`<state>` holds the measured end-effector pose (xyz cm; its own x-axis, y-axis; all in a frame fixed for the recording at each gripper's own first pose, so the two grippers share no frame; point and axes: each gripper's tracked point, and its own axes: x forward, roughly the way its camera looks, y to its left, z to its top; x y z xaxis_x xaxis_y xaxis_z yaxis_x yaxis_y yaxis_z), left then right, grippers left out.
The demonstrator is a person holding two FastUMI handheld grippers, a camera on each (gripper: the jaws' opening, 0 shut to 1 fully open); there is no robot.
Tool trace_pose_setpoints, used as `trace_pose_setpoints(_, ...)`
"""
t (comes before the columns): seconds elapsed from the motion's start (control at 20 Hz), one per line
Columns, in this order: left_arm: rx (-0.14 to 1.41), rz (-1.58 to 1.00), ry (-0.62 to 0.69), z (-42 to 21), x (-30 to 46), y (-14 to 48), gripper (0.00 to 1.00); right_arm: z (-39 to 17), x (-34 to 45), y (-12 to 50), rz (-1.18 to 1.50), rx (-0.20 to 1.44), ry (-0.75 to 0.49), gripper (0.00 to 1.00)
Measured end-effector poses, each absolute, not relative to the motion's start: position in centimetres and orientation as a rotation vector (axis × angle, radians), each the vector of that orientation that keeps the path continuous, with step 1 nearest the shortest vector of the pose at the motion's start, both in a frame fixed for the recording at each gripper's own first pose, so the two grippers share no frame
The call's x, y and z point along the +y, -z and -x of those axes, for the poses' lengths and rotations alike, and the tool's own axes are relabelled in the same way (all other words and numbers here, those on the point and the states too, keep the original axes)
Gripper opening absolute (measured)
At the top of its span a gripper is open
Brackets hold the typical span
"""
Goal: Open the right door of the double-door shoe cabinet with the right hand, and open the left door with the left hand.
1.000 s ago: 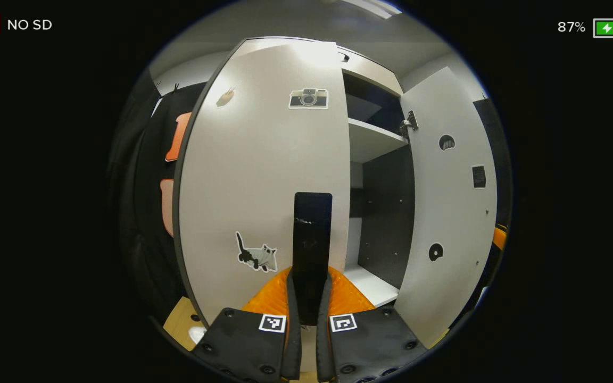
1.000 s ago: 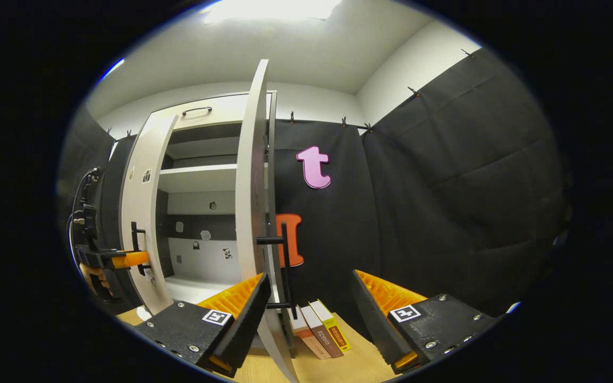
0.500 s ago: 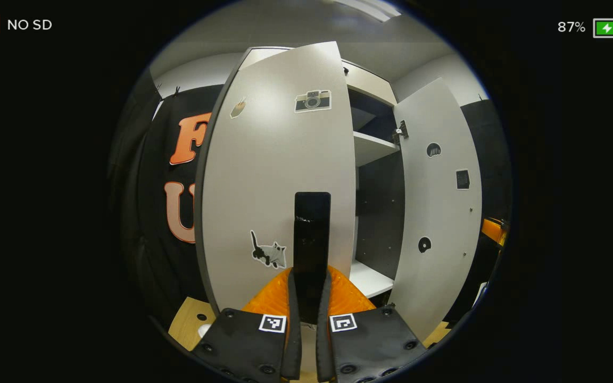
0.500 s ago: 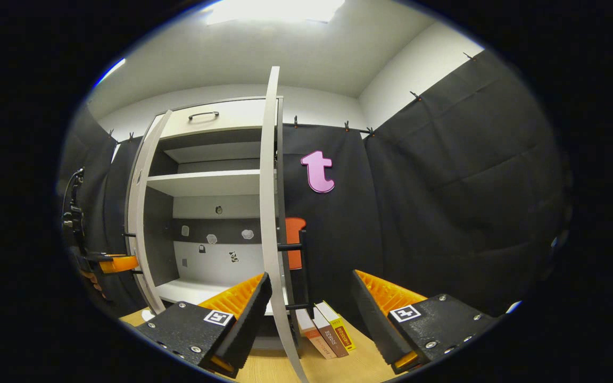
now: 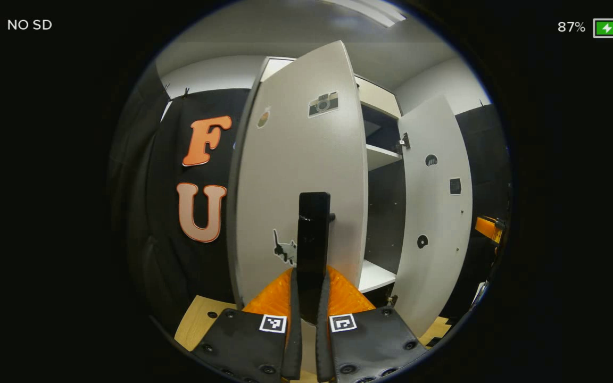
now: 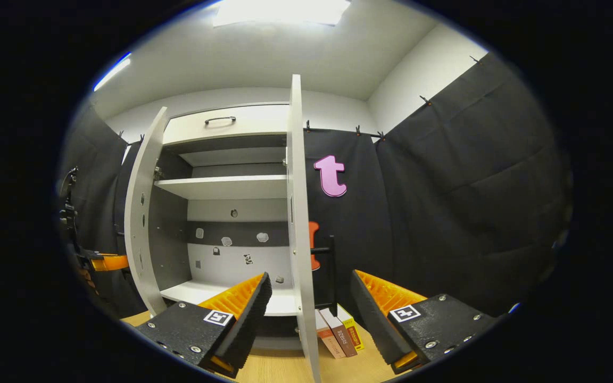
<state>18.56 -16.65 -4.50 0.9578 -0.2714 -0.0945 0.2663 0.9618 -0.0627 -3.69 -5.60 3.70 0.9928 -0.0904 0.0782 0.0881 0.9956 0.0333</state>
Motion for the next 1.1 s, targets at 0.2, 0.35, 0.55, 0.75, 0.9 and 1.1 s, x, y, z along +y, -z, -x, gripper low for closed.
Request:
trace_pose_setpoints(0.2, 0.095, 0.057, 0.248, -18.6, -16.1, 4.5, 0.13, 3.6, -4.3, -3.8, -0.034, -0.083, 0.068, 0.91)
trace_pose_setpoints(0.35, 0.094, 0.037, 0.231, -18.6, -15.3, 4.5, 0.13, 3.4, -3.3, -3.4, -0.039, -0.078, 0.048, 0.91)
trace_pose_setpoints(0.55, 0.088, 0.035, 0.202, -18.6, -14.4, 4.4, 0.12, 3.1, -2.4, -2.9, -0.021, -0.072, 0.029, 0.91)
trace_pose_setpoints(0.75, 0.084, 0.017, 0.130, -18.6, -12.5, 4.3, 0.07, 2.8, -1.5, -3.0, -0.017, -0.081, 0.010, 0.91)
trace_pose_setpoints(0.9, 0.087, 0.022, 0.117, -18.2, -12.1, 4.3, 0.06, 2.6, -0.6, -3.2, -0.021, -0.087, -0.007, 0.92)
trace_pose_setpoints(1.1, 0.089, 0.021, 0.093, -18.2, -11.3, 4.3, 0.06, 2.2, 0.7, -2.8, -0.024, -0.074, -0.032, 0.92)
